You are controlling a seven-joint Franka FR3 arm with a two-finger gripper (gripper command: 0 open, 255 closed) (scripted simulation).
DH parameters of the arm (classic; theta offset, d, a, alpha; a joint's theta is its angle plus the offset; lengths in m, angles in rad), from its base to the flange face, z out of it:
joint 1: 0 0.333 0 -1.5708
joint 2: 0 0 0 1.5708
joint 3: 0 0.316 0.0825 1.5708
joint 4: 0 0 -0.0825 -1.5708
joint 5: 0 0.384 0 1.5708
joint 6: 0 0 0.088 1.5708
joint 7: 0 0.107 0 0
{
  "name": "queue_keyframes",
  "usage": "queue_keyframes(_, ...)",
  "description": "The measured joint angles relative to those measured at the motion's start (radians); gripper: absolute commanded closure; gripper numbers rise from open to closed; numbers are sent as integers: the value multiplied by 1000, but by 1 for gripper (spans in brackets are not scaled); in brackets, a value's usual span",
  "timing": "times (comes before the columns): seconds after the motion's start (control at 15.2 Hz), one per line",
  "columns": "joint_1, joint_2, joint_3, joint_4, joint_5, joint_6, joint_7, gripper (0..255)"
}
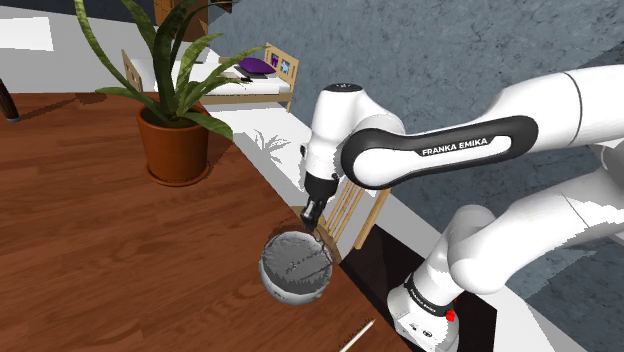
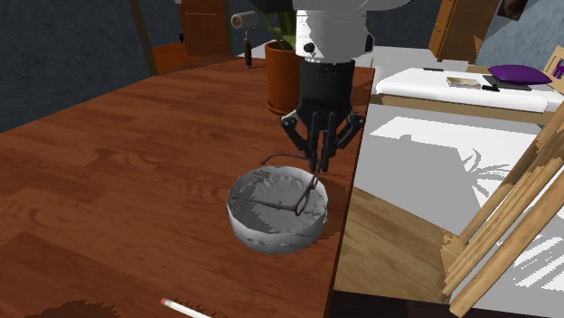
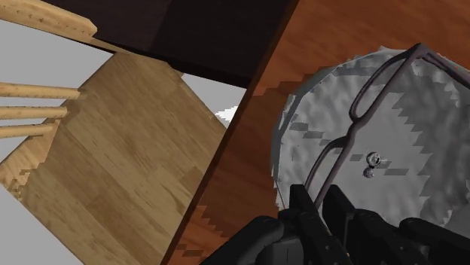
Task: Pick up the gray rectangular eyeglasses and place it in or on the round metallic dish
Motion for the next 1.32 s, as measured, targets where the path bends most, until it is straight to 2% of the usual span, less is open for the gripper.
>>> queue_keyframes(0.33, -2, 31, 9, -34, 1, 65, 0, 255)
queue_keyframes(0.66, -1, 33, 10, -39, 1, 72, 0, 255)
queue_keyframes(0.73, -1, 33, 10, -39, 1, 72, 0, 0)
queue_keyframes(1.12, -1, 33, 10, -39, 2, 72, 0, 0)
queue_keyframes(1.32, -5, 12, -2, 18, -6, -5, -1, 0)
